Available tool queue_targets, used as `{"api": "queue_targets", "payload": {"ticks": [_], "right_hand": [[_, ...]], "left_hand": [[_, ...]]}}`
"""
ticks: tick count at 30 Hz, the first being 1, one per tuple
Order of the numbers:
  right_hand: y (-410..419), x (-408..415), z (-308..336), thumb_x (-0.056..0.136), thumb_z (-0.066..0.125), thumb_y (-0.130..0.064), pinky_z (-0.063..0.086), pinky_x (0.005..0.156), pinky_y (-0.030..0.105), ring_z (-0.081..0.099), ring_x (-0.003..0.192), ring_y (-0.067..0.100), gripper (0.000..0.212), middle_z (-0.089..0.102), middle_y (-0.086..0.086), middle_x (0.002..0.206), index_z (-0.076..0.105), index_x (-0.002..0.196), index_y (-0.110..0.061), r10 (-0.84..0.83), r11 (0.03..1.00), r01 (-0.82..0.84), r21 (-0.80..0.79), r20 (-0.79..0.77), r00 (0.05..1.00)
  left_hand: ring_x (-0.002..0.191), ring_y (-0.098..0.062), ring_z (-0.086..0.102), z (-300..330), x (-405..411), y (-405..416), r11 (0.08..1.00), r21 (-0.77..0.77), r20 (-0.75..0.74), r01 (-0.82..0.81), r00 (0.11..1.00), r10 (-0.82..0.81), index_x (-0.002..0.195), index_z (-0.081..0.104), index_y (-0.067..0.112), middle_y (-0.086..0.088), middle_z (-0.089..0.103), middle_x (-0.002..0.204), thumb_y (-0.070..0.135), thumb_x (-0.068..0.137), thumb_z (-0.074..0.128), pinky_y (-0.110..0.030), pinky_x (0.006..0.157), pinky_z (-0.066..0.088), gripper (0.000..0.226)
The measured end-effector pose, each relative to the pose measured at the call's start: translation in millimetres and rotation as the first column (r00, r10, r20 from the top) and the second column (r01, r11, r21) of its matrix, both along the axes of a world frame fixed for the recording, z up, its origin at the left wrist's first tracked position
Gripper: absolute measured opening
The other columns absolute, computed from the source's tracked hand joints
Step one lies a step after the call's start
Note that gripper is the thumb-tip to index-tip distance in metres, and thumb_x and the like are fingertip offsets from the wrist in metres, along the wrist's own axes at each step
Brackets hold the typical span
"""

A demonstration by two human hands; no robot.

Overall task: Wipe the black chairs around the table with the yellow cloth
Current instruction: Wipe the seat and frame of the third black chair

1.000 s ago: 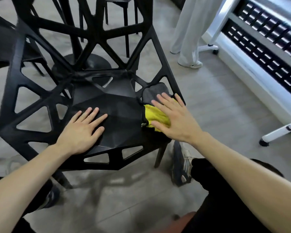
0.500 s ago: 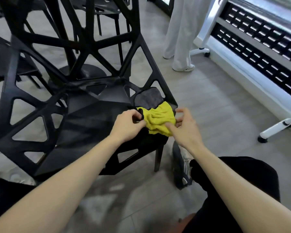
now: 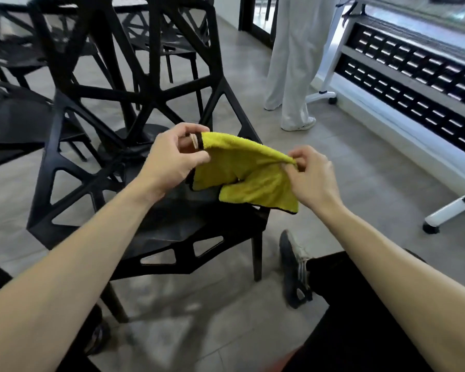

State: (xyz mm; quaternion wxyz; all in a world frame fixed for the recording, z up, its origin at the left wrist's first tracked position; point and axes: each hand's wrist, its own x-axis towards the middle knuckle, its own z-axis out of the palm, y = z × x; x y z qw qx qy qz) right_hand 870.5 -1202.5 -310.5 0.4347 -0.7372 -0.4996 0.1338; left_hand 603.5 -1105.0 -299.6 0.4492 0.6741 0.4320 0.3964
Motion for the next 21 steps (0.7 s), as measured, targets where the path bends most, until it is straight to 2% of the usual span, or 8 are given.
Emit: {"api": "queue_targets", "payload": {"ticks": [2, 4, 7, 9, 13, 17, 19, 21], "right_hand": [[3, 5, 15, 0.096, 0.072, -0.027, 0.056, 0.082, 0.040, 0.066, 0.082, 0.013, 0.004, 0.071, -0.012, 0.080, 0.069, 0.096, -0.030, 0.024, 0.996, -0.028, 0.082, 0.054, 0.998], [8, 5, 27, 0.091, 0.078, -0.045, 0.055, 0.076, 0.040, 0.065, 0.083, 0.013, 0.018, 0.071, -0.011, 0.086, 0.070, 0.099, -0.031, 0.086, 0.993, -0.093, 0.079, 0.087, 0.993], [7, 4, 33, 0.072, 0.096, -0.049, 0.050, 0.069, 0.031, 0.066, 0.090, 0.015, 0.045, 0.071, -0.009, 0.089, 0.070, 0.102, -0.026, 0.315, 0.888, -0.205, -0.411, 0.221, 0.923], [7, 4, 33, 0.074, 0.097, -0.038, 0.053, 0.069, 0.028, 0.069, 0.090, 0.018, 0.037, 0.073, -0.006, 0.089, 0.073, 0.099, -0.026, 0.395, 0.835, -0.251, -0.489, 0.217, 0.893], [4, 2, 40, 0.089, 0.083, -0.031, 0.055, 0.083, 0.037, 0.068, 0.091, 0.021, 0.014, 0.074, -0.003, 0.090, 0.080, 0.100, -0.024, 0.445, 0.873, -0.328, -0.360, 0.316, 0.838], [9, -7, 44, 0.105, 0.058, -0.039, 0.056, 0.080, 0.041, 0.068, 0.088, 0.032, 0.022, 0.070, 0.004, 0.084, 0.074, 0.100, -0.025, 0.411, 0.886, -0.160, -0.436, 0.575, 0.707], [7, -18, 46, 0.103, 0.049, -0.035, 0.061, 0.077, 0.044, 0.072, 0.079, 0.033, 0.026, 0.070, 0.005, 0.075, 0.067, 0.090, -0.020, 0.405, 0.873, -0.172, -0.456, 0.481, 0.778], [6, -36, 51, 0.093, 0.048, -0.038, 0.065, 0.073, 0.046, 0.076, 0.070, 0.030, 0.034, 0.073, 0.009, 0.070, 0.067, 0.082, -0.011, 0.309, 0.911, -0.224, -0.346, 0.212, 0.927]], "left_hand": [[0.091, -0.017, 0.079, 11, -6, 4, 0.979, 0.196, -0.132, -0.050, 0.988, 0.077, 0.111, 0.076, 0.031, 0.003, 0.082, 0.094, 0.022, 0.085, 0.085, -0.045, 0.089, 0.065, 0.029], [0.079, -0.013, 0.075, 21, -11, 10, 0.932, 0.335, -0.166, -0.138, 0.965, 0.202, 0.102, 0.077, 0.030, 0.008, 0.076, 0.084, 0.037, 0.093, 0.084, -0.035, 0.077, 0.063, 0.013], [0.082, -0.011, 0.064, 26, -19, 16, 0.908, 0.403, -0.286, -0.112, 0.927, 0.241, 0.100, 0.073, 0.028, 0.008, 0.060, 0.095, 0.043, 0.098, 0.078, -0.031, 0.079, 0.055, 0.016], [0.091, -0.017, 0.062, 19, -29, 18, 0.920, 0.386, -0.386, -0.067, 0.894, 0.227, 0.102, 0.069, 0.025, 0.002, 0.058, 0.103, 0.043, 0.102, 0.072, -0.035, 0.085, 0.055, 0.018], [0.084, -0.009, 0.059, 6, -54, 8, 0.983, 0.123, -0.146, -0.137, 0.977, 0.154, 0.098, 0.062, 0.032, 0.010, 0.063, 0.090, 0.042, 0.108, 0.062, -0.032, 0.081, 0.047, 0.015], [0.097, -0.010, 0.063, 11, -69, -8, 0.997, 0.067, 0.013, -0.040, 0.999, 0.040, 0.106, 0.068, 0.039, 0.009, 0.071, 0.101, 0.040, 0.109, 0.062, -0.036, 0.090, 0.051, 0.007], [0.096, -0.009, 0.066, 18, -70, -18, 0.998, 0.051, 0.044, 0.028, 0.999, -0.031, 0.109, 0.070, 0.032, 0.010, 0.073, 0.098, 0.038, 0.109, 0.060, -0.033, 0.089, 0.054, 0.012], [0.090, -0.005, 0.068, 26, -70, -27, 0.994, 0.031, 0.037, 0.108, 0.993, -0.109, 0.110, 0.069, 0.024, 0.012, 0.074, 0.093, 0.033, 0.111, 0.057, -0.022, 0.080, 0.054, 0.015]]}}
